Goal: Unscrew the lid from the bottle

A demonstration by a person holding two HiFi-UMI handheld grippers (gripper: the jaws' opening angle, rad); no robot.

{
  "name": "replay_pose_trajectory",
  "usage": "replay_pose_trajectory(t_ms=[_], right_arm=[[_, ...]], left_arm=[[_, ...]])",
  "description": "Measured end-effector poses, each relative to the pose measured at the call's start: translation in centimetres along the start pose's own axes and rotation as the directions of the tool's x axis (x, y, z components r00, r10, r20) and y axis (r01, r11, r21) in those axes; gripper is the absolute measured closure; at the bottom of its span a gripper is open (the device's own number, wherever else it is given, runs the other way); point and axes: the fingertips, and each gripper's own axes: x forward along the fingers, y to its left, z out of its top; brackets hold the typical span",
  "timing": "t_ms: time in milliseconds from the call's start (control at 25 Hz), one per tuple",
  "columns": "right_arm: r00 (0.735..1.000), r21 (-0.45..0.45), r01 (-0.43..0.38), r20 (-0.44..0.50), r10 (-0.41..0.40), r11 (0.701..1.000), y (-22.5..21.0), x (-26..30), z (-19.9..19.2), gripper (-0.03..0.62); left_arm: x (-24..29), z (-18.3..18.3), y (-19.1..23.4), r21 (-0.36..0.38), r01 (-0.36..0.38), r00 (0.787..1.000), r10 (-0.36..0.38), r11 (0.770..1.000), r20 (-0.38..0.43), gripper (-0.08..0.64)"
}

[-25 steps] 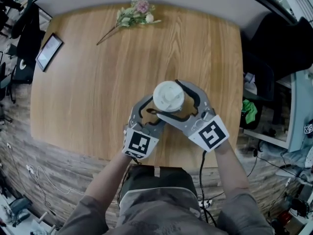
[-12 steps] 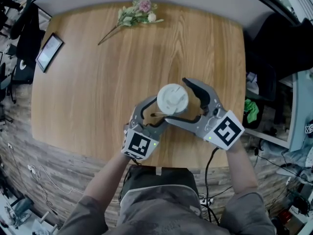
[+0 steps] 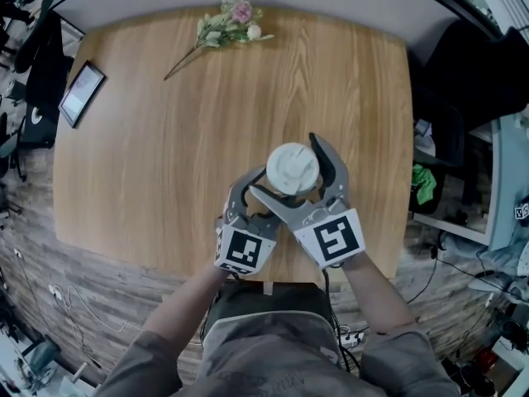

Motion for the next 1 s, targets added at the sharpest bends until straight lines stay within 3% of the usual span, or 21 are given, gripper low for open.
replay_pose_trajectory(t_ms=[120, 240, 400, 480, 600, 800, 880, 1000], right_arm=[[1.0, 0.023, 0.011, 0.006, -0.011, 1.0, -0.6, 0.5, 0.0, 0.058], [1.0, 0.026, -0.02, 0.013, 0.02, 0.999, -0.4, 0.8, 0.1, 0.072], [0.986, 0.012, -0.167, 0.009, 0.167, 0.986, 0.4, 0.7, 0.1, 0.074], [0.958, -0.022, -0.286, -0.006, 0.286, 0.958, 1.0, 0.4, -0.1, 0.074], [0.895, -0.093, -0.445, -0.06, 0.442, 0.89, 1.8, 0.0, -0.5, 0.074], [0.784, -0.137, -0.62, -0.1, 0.612, 0.772, 2.7, -0.4, -0.4, 0.075], [0.763, -0.14, -0.646, -0.115, 0.636, 0.75, 2.8, -0.6, -0.5, 0.075], [0.763, -0.145, -0.646, -0.125, 0.634, 0.749, 2.8, -0.6, -0.6, 0.075]], left_arm=[[0.0, 0.8, 0.2, 0.012, -0.002, 1.0, 0.002, 1.0, 0.017, 0.276], [0.0, 0.9, 0.3, -0.022, -0.01, 1.0, 0.01, 1.0, 0.02, 0.276], [-0.1, 0.9, 0.4, -0.036, 0.018, 0.999, -0.017, 0.999, 0.037, 0.278], [0.0, 1.0, 0.3, -0.014, 0.06, 0.997, -0.059, 0.998, 0.044, 0.279], [0.0, 1.0, 0.3, 0.008, 0.116, 0.992, -0.117, 0.993, 0.053, 0.279], [0.0, 1.0, 0.4, 0.022, 0.17, 0.984, -0.171, 0.985, 0.053, 0.285], [0.0, 1.0, 0.3, 0.058, 0.19, 0.98, -0.193, 0.98, 0.04, 0.287], [-0.1, 0.9, 0.4, 0.074, 0.2, 0.979, -0.203, 0.977, 0.023, 0.288]])
